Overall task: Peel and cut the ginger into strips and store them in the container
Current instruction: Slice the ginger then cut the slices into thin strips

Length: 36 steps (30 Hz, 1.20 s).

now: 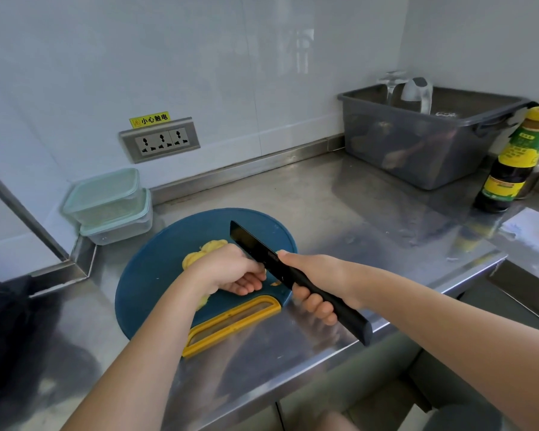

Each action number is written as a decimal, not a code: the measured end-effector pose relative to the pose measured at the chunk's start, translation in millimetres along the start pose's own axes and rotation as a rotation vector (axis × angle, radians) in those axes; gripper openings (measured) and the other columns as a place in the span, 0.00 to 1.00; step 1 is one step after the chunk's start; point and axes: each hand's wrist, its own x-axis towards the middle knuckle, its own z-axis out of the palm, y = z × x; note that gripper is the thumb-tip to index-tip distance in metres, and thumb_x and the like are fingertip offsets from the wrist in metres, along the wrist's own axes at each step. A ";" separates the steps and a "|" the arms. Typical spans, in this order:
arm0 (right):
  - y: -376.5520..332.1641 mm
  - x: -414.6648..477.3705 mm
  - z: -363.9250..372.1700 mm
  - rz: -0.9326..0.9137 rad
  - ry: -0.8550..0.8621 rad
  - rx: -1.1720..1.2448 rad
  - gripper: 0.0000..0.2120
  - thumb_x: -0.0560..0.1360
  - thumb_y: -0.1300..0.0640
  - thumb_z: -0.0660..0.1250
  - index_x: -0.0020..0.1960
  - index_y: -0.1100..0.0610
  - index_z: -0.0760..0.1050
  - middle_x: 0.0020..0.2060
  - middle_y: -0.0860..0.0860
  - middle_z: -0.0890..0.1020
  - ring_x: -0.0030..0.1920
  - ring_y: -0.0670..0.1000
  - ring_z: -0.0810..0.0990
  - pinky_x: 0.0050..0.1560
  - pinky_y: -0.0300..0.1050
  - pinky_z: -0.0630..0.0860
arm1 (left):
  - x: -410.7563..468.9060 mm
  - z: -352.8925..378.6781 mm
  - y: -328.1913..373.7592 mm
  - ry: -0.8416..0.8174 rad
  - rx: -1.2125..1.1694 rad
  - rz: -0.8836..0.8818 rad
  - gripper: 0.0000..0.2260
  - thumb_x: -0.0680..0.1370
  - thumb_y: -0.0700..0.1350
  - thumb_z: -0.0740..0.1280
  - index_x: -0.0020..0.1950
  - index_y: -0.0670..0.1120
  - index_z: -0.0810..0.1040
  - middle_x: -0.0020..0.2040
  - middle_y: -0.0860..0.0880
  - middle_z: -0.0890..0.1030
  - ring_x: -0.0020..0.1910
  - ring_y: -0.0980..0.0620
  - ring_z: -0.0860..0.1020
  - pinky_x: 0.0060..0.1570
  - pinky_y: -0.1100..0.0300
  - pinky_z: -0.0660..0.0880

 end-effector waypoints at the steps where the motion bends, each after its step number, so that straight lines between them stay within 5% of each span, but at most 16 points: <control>1: -0.5 -0.2 -0.2 0.000 0.007 -0.013 0.31 0.75 0.27 0.50 0.29 0.53 0.62 0.24 0.48 0.62 0.20 0.46 0.59 0.22 0.36 0.59 | 0.1 0.0 0.1 0.004 -0.002 -0.001 0.08 0.78 0.42 0.67 0.44 0.39 0.81 0.31 0.47 0.81 0.26 0.55 0.76 0.27 0.66 0.74; 36: -7.2 -3.4 4.6 0.001 0.039 -0.009 0.31 0.77 0.30 0.51 0.29 0.54 0.64 0.22 0.48 0.64 0.20 0.46 0.61 0.22 0.36 0.61 | 5.7 -2.1 -5.7 -0.023 -0.002 0.039 0.08 0.79 0.43 0.65 0.45 0.40 0.80 0.32 0.47 0.82 0.28 0.55 0.79 0.30 0.65 0.77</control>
